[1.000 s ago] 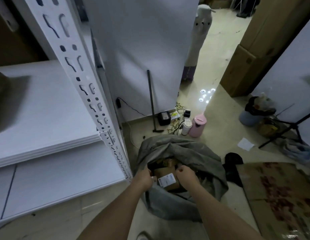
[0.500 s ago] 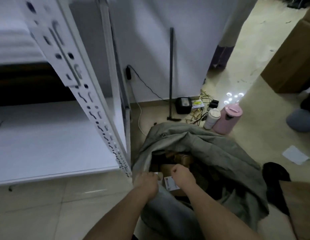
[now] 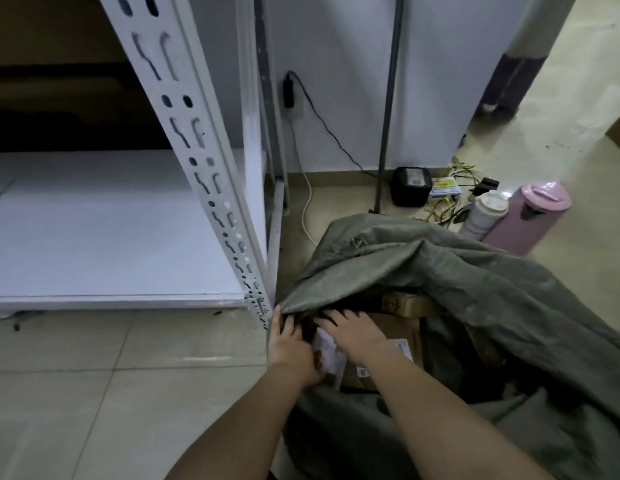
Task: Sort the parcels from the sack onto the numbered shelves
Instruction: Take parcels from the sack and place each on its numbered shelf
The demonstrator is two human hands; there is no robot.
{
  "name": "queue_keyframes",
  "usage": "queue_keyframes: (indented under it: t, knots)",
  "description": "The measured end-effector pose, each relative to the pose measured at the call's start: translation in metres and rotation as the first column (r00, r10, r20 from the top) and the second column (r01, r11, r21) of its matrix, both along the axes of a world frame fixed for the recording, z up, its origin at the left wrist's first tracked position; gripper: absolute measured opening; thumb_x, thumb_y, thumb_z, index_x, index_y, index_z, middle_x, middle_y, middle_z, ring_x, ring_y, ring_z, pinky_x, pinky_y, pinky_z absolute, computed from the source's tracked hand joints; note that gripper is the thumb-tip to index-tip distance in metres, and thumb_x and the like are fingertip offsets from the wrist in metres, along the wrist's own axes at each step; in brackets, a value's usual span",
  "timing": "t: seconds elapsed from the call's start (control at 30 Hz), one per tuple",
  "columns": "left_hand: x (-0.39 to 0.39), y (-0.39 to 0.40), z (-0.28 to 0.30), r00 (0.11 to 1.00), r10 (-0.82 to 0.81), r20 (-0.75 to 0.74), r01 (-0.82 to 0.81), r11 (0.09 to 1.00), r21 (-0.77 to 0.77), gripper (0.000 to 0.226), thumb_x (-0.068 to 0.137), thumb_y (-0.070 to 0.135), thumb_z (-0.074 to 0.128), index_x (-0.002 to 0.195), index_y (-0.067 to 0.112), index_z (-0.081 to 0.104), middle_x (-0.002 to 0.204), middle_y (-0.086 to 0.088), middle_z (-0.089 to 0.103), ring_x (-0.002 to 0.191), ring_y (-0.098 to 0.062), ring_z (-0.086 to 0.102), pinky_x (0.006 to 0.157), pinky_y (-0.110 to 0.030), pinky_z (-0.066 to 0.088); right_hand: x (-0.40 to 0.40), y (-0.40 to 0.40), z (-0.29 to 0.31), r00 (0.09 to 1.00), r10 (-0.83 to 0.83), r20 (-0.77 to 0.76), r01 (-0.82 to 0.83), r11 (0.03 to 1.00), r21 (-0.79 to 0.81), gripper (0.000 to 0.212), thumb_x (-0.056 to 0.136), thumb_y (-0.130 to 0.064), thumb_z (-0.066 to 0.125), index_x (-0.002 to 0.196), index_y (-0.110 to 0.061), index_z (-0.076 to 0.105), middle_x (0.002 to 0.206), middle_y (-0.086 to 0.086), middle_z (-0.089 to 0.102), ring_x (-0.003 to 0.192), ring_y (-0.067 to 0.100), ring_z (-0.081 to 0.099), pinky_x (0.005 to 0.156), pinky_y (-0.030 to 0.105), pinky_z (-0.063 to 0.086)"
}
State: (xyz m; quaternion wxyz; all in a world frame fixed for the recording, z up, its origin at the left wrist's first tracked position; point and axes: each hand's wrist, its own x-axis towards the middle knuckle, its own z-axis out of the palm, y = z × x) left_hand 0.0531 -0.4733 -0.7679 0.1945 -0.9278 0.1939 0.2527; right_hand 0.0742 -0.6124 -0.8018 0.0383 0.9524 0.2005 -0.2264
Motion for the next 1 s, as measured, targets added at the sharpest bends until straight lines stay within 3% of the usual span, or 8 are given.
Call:
queue_keyframes:
  t: [0.2,0.3,0.5,0.6,0.67,0.77,0.9,1.0]
  knots:
    - [0.000,0.013,-0.017,0.995,-0.043,-0.087,0.056,0.987,0.148,0.104,0.075,0.073,0.054,0.154,0.017,0.017,0.160,-0.013,-0.004,0.144,-0.036,-0.019,0.097,-0.061,-0.030,-0.002,0.011,-0.006,0.963,0.262,-0.061,-0.268,0.952,-0.147,0.080,0.093,-0.023,0.060,0.154,-0.030,0.008,0.162,0.001,-0.001,0.142,0.031,0.020,0.108,0.045,0.028]
    - [0.000,0.014,-0.019,0.997,-0.047,-0.059,0.054,0.993,0.109,0.105,0.072,0.072,0.058,0.152,0.013,0.021,0.160,-0.015,0.001,0.144,-0.037,-0.016,0.105,-0.062,-0.023,-0.002,0.004,-0.006,0.964,0.264,-0.035,-0.266,0.949,-0.167,0.075,0.093,-0.022,0.058,0.153,-0.028,0.012,0.159,0.007,0.011,0.136,0.032,0.029,0.103,0.043,0.036]
    - [0.001,0.009,-0.022,0.999,-0.031,-0.021,0.033,0.996,0.081,0.105,0.071,0.066,0.064,0.147,0.008,0.024,0.156,-0.019,0.015,0.146,-0.038,-0.004,0.111,-0.062,-0.017,-0.011,-0.030,-0.005,0.999,0.019,-0.027,-0.021,0.997,-0.078,0.074,0.083,-0.021,0.067,0.145,-0.015,0.026,0.146,0.009,0.031,0.129,0.030,0.038,0.100,0.041,0.042]
    - [-0.001,0.003,-0.020,1.000,-0.001,0.003,0.001,0.997,0.074,0.099,0.073,0.060,0.064,0.146,0.007,0.024,0.151,-0.017,0.025,0.146,-0.035,0.003,0.111,-0.061,-0.018,-0.013,-0.052,0.005,0.952,-0.247,-0.181,0.265,0.960,0.086,0.080,0.071,-0.033,0.076,0.136,-0.016,0.034,0.136,0.006,0.042,0.122,0.025,0.043,0.095,0.035,0.041]
    - [-0.002,-0.002,-0.015,0.999,0.038,0.039,-0.039,0.999,0.003,0.084,0.078,0.056,0.058,0.143,0.010,0.031,0.145,-0.012,0.036,0.144,-0.032,0.013,0.110,-0.059,-0.021,-0.012,-0.064,0.009,0.834,-0.419,-0.358,0.502,0.847,0.177,0.084,0.067,-0.041,0.077,0.137,-0.019,0.034,0.135,0.004,0.045,0.117,0.021,0.046,0.091,0.032,0.042]
    - [0.000,-0.013,-0.006,0.987,0.097,0.125,-0.073,0.980,-0.185,0.048,0.091,0.043,0.044,0.131,0.016,0.047,0.132,-0.005,0.051,0.135,-0.028,0.033,0.111,-0.053,-0.020,-0.012,-0.077,0.019,0.562,-0.523,-0.641,0.810,0.504,0.300,0.082,0.071,-0.052,0.072,0.139,-0.021,0.040,0.136,-0.001,0.046,0.115,0.017,0.047,0.095,0.031,0.041]
    - [0.002,-0.028,0.002,0.954,0.213,0.209,-0.122,0.917,-0.379,0.037,0.098,0.039,0.030,0.120,0.019,0.053,0.124,-0.003,0.060,0.120,-0.025,0.048,0.110,-0.044,0.016,-0.021,-0.090,0.027,0.353,-0.502,-0.790,0.935,0.152,0.321,0.052,0.087,-0.052,0.059,0.130,-0.025,0.047,0.128,0.002,0.053,0.114,0.023,0.051,0.095,0.039,0.044]
    - [0.002,-0.035,0.007,0.924,0.382,0.014,-0.298,0.744,-0.598,0.041,0.099,0.047,0.031,0.127,0.022,0.048,0.128,-0.004,0.059,0.119,-0.024,0.052,0.102,-0.040,0.029,-0.029,-0.097,0.025,0.254,-0.469,-0.846,0.942,-0.080,0.327,0.061,0.081,-0.062,0.060,0.126,-0.023,0.055,0.119,0.007,0.063,0.108,0.026,0.060,0.089,0.040,0.051]
